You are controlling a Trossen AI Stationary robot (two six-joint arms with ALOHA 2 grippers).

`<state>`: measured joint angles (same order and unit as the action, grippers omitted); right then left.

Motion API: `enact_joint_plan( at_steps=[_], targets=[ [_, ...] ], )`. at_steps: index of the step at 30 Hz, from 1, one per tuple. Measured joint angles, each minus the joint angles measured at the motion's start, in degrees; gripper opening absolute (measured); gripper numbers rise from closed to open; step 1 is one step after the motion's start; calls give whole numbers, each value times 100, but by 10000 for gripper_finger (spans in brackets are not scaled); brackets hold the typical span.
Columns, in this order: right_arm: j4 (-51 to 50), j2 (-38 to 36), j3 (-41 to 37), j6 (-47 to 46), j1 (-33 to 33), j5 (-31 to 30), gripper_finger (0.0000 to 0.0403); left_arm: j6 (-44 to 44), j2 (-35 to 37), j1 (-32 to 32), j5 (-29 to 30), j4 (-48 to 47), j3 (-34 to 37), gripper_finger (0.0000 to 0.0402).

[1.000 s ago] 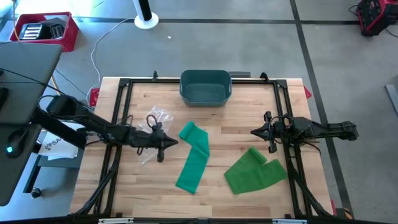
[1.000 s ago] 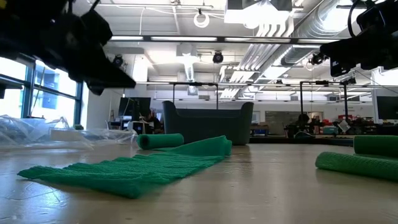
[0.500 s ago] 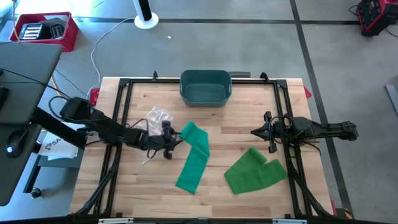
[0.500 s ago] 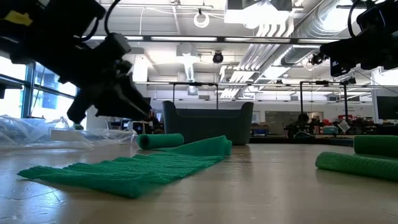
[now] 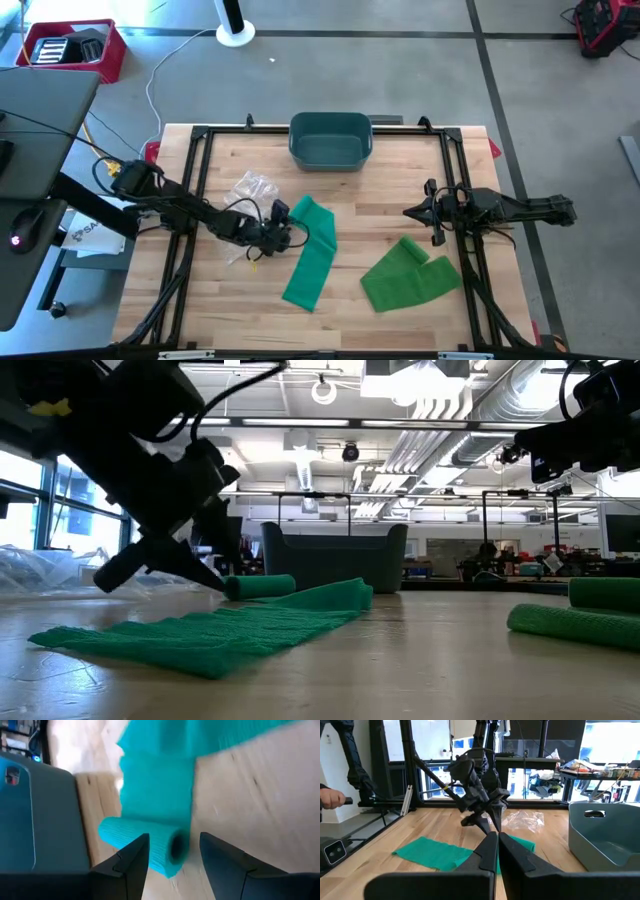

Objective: Roll bandage
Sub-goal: Roll the blue bandage

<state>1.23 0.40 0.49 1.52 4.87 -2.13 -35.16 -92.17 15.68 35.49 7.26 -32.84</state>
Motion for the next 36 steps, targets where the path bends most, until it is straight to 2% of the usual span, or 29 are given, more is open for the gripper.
enact_joint_plan(
  at_steps=[6,14,21,27,32,36],
  targets=[
    [1,0,1,0,0,0,7,-338,-310,-2,734,176,-11,162],
    [1,0,0,0,-1,0,7,-321,-358,15,720,450,-11,124],
    [1,0,1,0,-1,0,7,-441,-360,29,714,468,-11,111],
    [0,0,-1,-1,-1,0,7,-427,-368,270,1149,428,-37,111],
    [1,0,1,0,1,0,7,-408,-368,296,723,456,-163,111],
    [1,0,1,0,1,0,7,-451,-366,110,706,387,-175,111]
  ],
)
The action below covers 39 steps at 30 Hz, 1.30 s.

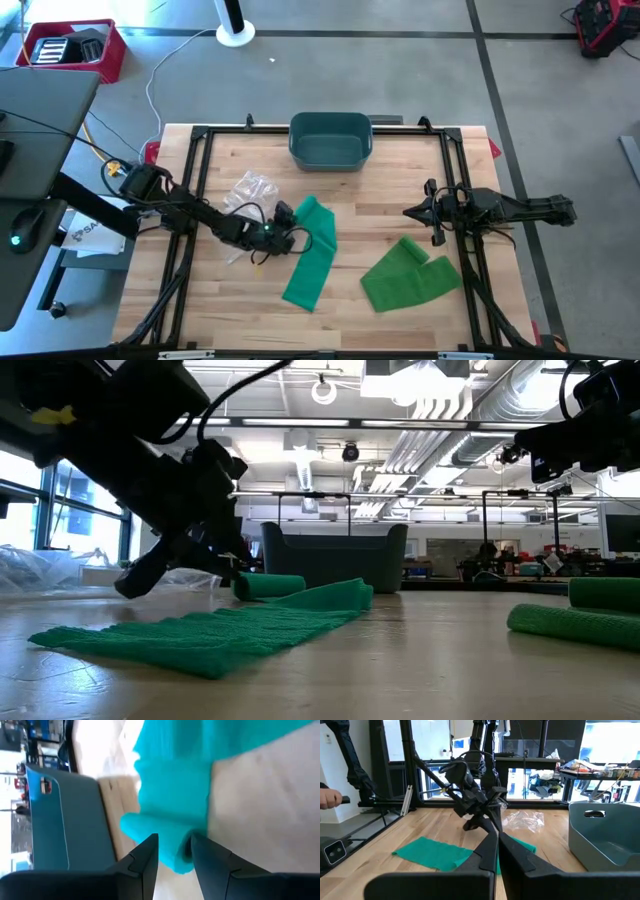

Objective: Roll bandage
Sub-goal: Roll the blue bandage

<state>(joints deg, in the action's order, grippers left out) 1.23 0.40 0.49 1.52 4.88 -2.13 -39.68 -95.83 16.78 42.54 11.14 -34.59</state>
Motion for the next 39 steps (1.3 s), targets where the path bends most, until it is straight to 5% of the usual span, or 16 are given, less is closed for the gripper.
enact_joint_plan(
  at_steps=[29,39],
  targets=[
    [-2,0,-1,0,-1,0,7,-930,-317,-741,-792,321,-31,108],
    [-2,0,0,-2,-2,0,7,-555,-343,-649,-457,760,-13,7]
  ],
)
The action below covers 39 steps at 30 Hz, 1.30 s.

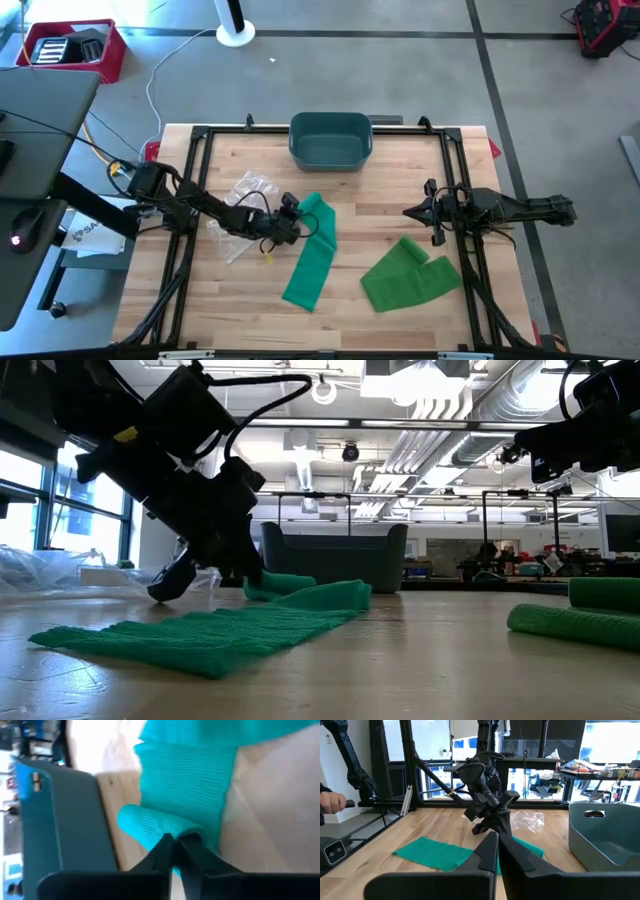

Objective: Roll bandage
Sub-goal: Roll the blue bandage

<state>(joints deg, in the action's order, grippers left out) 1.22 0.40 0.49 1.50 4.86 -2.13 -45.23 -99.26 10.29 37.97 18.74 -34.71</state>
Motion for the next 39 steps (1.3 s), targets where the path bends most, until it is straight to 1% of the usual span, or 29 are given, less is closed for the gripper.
enact_joint_plan(
  at_steps=[2,4,9,11,14,16,19,23,27,30,33,35,37,39],
  targets=[
    [1,0,0,2,0,0,7,8,2,141,373,151,6,9],
    [2,1,-2,2,1,0,7,-9,70,317,753,97,-31,7],
    [1,0,0,2,0,0,7,-13,590,747,1472,208,-356,3],
    [2,0,0,2,0,0,7,-31,876,883,1582,164,-509,3],
    [2,2,0,2,2,0,7,-29,1442,1028,1591,252,-772,2],
    [0,2,0,2,0,0,7,-31,1816,1101,1471,269,-886,1],
    [0,2,0,2,0,0,7,-36,2416,1170,1130,523,-1013,1],
    [0,2,0,2,0,0,7,52,3215,1233,394,895,-1109,1],
    [0,2,-2,1,2,0,7,435,3885,1234,-405,1130,-1109,1],
    [2,2,0,2,0,0,7,560,4243,1234,-768,1172,-1108,1],
    [0,2,0,2,2,0,7,453,4538,1232,-1064,1637,-1134,1],
    [1,2,0,2,0,0,7,322,4692,1227,-1242,1887,-1319,1],
    [1,2,-1,2,1,0,7,199,4759,1225,-1290,1720,-1640,0],
    [2,2,-2,2,0,0,7,105,4740,1225,-1325,1210,-2042,0]
  ],
)
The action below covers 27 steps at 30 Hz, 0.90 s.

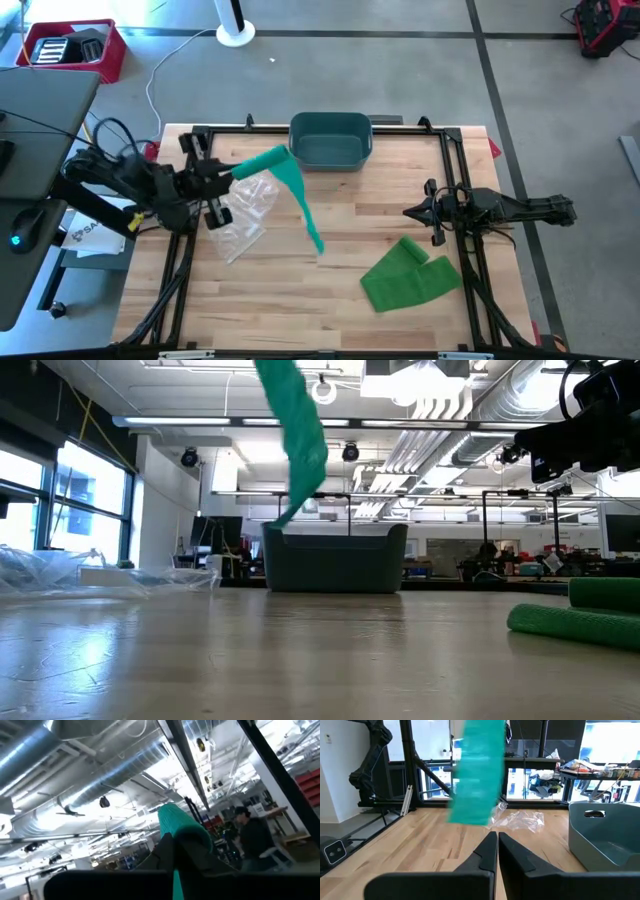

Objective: Roll bandage
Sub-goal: Roll the blue bandage

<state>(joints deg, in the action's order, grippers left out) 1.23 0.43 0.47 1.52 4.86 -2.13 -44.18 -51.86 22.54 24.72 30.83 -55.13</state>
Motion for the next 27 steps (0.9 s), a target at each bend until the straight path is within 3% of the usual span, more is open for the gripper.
enact_joint_plan(
  at_steps=[6,14,22,27],
  targets=[
    [-1,-1,1,0,1,0,7,206,-493,62,-173,-1630,-1059,0],
    [0,0,2,0,2,0,7,261,-1282,633,-106,-1782,-1307,0],
    [24,-2,2,-32,0,-193,7,439,-1694,1457,860,-2096,-1320,0],
    [280,1,1,-2285,17,202,7,1123,-1839,1724,1253,-2703,-1287,0]
  ],
)
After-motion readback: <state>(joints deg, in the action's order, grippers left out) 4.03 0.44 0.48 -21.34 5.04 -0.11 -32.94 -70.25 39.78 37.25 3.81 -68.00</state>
